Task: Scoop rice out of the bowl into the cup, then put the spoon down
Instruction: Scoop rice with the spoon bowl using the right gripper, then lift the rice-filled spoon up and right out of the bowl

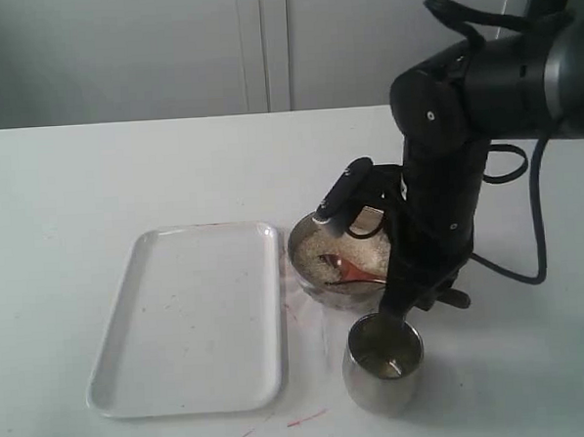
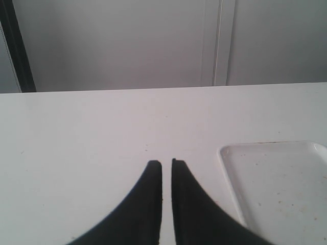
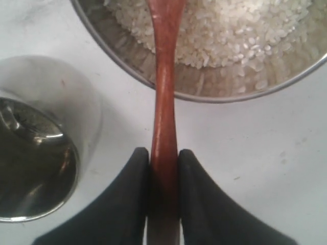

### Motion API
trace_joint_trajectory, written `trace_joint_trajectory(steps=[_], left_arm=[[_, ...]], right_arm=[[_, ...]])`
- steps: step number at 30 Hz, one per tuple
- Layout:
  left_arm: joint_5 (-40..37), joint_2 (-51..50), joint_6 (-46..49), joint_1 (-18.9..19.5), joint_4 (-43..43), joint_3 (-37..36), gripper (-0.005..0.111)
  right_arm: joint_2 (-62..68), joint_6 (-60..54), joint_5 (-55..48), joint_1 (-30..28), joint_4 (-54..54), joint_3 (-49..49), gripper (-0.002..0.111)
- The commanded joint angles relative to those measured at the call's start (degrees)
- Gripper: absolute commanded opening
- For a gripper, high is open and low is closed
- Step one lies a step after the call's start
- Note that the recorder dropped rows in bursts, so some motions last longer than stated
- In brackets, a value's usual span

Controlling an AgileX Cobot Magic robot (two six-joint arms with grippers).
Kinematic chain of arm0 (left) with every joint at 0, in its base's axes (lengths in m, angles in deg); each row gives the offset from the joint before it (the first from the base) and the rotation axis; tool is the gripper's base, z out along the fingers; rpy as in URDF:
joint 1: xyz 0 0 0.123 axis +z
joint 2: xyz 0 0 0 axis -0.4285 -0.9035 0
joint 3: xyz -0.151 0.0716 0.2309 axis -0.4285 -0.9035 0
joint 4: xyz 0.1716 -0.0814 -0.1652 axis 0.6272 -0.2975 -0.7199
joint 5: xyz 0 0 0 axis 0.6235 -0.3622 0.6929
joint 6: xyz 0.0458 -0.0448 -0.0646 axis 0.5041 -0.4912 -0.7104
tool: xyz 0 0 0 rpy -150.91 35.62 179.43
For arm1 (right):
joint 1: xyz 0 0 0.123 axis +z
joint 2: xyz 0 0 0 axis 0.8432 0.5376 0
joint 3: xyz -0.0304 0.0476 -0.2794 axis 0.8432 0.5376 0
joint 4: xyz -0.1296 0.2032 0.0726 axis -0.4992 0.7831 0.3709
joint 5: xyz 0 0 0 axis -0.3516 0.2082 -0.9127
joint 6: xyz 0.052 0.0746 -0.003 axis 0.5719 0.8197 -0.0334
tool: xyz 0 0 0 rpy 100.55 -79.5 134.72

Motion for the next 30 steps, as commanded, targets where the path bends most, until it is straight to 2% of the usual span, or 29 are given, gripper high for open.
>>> trace_joint_trajectory(steps=[1, 14, 30], left_arm=[[0.26, 0.08, -0.21, -0.05, -0.17, 0.41, 0.014], [0.26, 0.08, -0.21, -0.05, -0.17, 0.41, 0.014], [0.26, 0.08, -0.21, -0.05, -0.17, 0.41, 0.014]], right_arm=[[-0.59, -2.84, 1.07, -2.25, 4.78, -0.33, 0.000], [-3.89, -3.43, 0.56, -3.29, 6.00, -0.33, 0.000], [-14.19, -3.34, -3.02, -5.59, 8.91, -0.22, 0.000]])
